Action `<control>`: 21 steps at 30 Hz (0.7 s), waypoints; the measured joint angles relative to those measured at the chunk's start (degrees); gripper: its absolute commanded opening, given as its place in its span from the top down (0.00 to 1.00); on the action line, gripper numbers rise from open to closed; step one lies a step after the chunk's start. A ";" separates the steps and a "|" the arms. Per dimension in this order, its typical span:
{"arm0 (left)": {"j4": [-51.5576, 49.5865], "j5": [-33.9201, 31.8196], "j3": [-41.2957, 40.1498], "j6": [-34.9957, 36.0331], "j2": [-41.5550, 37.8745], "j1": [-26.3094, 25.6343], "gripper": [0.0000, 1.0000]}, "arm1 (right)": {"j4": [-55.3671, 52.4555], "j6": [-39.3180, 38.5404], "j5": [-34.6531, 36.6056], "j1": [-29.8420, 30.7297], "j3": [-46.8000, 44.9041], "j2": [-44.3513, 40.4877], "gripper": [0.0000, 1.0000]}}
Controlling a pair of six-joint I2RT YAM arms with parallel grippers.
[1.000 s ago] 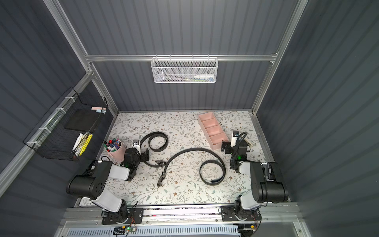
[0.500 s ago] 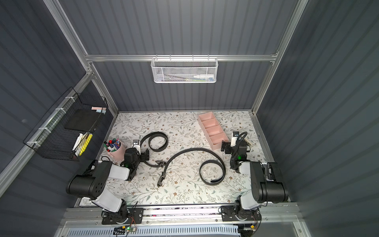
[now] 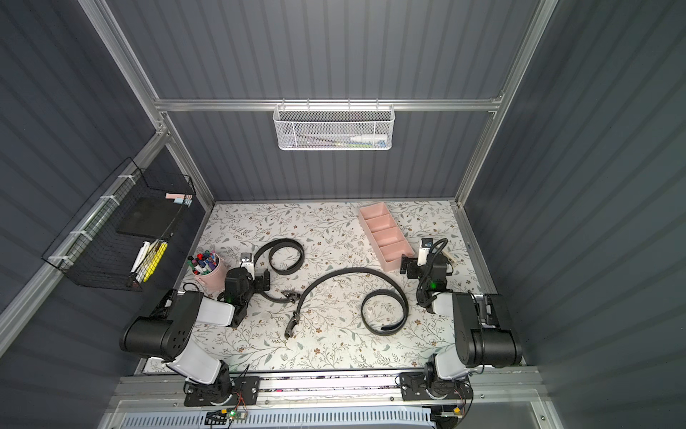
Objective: Place the belts into the storage roll
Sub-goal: Roll the belt at the center of the board.
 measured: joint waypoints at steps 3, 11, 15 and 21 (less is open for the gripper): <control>0.00 0.00 0.00 0.00 -0.02 0.00 0.01 | 0.00 0.00 0.02 0.00 0.00 0.00 0.01; -0.04 -0.02 0.00 -0.02 -0.02 0.00 0.01 | -0.02 0.07 0.48 0.02 0.00 -0.07 0.01; -12.22 -2.32 5.49 -0.92 -1.27 -0.02 0.01 | -5.68 1.27 3.74 0.00 0.55 -5.29 0.01; -39.80 -2.01 21.94 -6.71 -7.56 0.00 0.00 | -37.62 8.74 4.68 0.00 19.67 -18.32 0.01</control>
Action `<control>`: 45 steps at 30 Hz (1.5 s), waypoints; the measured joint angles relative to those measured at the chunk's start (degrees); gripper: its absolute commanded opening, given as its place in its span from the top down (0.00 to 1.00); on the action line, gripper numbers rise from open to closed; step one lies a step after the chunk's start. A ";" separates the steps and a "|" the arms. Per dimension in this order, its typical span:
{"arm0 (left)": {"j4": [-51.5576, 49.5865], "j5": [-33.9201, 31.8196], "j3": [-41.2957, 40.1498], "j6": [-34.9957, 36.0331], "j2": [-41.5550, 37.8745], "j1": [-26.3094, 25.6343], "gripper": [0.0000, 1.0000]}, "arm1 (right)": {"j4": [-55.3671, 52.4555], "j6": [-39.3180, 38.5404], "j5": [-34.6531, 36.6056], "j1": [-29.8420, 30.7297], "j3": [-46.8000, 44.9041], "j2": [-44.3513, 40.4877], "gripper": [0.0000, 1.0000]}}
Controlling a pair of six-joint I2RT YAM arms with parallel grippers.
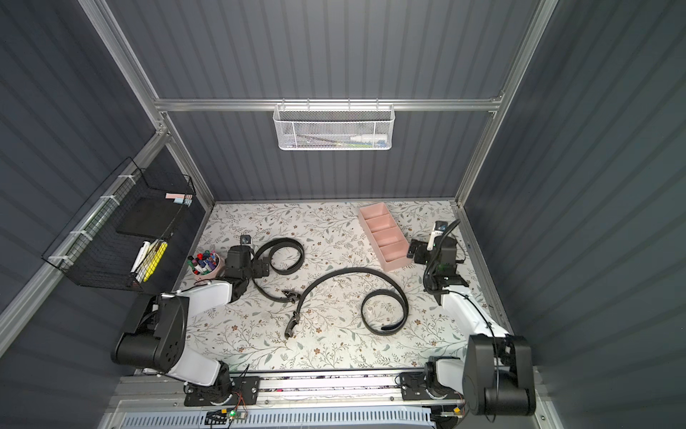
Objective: Place the belts into the storage roll
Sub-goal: Roll the belt at the center of the board.
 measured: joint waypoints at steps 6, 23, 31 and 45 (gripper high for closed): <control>-21.35 5.01 16.31 -0.81 -3.56 -8.66 0.01 | -21.20 -1.75 -7.91 10.43 14.08 -3.85 0.01; -51.30 8.44 36.48 6.80 20.11 -27.96 0.01 | -37.59 -47.82 -30.86 18.62 4.66 -2.89 0.06; -52.24 9.55 38.05 8.68 25.00 -28.22 0.10 | -41.31 -66.29 -29.53 18.78 4.46 1.22 0.23; -52.11 12.70 38.10 8.87 28.83 -28.33 0.50 | -36.61 -79.95 -22.05 22.80 3.19 13.51 0.26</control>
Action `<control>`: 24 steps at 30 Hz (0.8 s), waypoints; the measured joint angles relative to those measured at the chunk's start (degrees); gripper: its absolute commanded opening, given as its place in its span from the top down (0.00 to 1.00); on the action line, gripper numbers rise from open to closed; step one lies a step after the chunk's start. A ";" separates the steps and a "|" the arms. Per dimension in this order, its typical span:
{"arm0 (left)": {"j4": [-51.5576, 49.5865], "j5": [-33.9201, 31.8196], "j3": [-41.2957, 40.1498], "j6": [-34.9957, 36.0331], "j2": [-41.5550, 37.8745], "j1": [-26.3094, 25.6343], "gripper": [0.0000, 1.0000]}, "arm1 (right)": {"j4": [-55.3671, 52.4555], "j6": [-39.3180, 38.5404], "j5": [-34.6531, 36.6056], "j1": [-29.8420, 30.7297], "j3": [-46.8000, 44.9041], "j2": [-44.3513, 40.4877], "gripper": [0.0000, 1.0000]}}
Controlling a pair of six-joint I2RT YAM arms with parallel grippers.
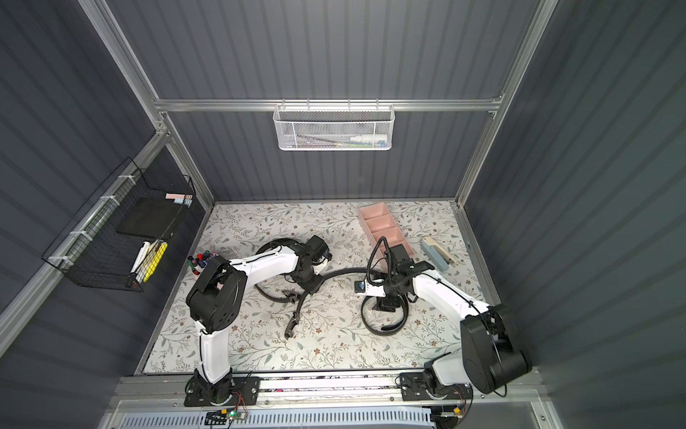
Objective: Place the belts into the storage roll
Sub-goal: Roll the belt at the center of the board.
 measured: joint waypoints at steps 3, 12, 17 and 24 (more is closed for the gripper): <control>0.00 0.02 0.00 0.07 0.00 0.00 0.56 | 1.99 -0.81 2.45 0.22 0.24 3.87 0.30; 0.04 0.55 0.07 0.24 0.20 0.00 0.65 | 6.49 -0.48 6.95 0.44 3.89 11.98 0.37; -0.92 0.98 1.86 0.26 1.42 0.00 0.68 | 7.13 0.85 7.41 1.16 7.72 15.47 0.51; -1.42 1.92 2.93 0.22 2.16 0.02 0.75 | 7.89 3.32 9.11 1.42 8.46 17.49 0.80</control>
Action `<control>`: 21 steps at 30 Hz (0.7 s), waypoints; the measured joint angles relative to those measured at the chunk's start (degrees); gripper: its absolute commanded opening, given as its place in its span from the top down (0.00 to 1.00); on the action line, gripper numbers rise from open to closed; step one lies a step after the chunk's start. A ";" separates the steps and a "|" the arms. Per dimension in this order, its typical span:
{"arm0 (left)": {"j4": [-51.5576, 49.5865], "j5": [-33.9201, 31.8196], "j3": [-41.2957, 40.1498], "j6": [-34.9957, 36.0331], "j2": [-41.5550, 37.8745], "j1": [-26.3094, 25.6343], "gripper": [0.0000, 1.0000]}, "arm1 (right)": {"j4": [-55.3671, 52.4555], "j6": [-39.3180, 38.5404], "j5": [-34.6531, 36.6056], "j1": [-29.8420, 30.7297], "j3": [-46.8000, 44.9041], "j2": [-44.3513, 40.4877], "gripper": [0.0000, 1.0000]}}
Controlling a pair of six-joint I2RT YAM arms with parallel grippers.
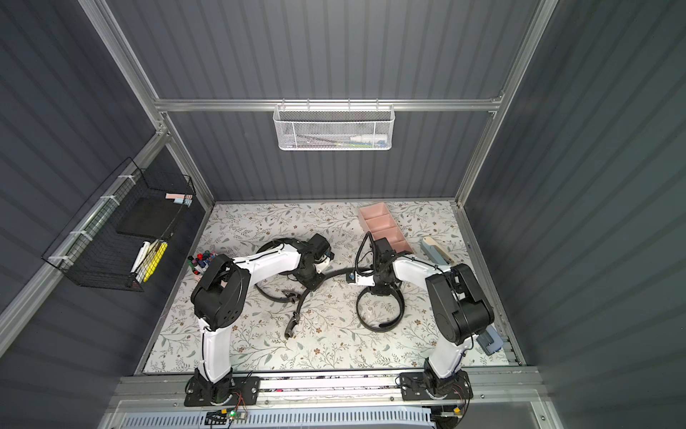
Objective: Place the belts into the storage roll
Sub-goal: Roll the belt at the center of the board.
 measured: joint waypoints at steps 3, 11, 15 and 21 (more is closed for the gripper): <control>-0.48 -0.07 0.46 -0.70 0.31 0.17 0.85 | 0.57 1.64 0.28 -0.02 0.02 0.20 0.88; -0.20 1.44 -0.81 -6.14 -0.52 4.83 0.89 | -1.49 18.99 3.65 0.24 8.98 5.42 1.00; 0.24 1.64 -2.71 -8.90 -1.88 8.41 0.89 | -1.92 31.91 9.22 0.39 13.11 8.83 1.00; 0.66 0.35 -3.85 -11.54 -2.62 9.38 0.89 | -6.08 48.59 16.85 0.61 17.62 12.02 1.00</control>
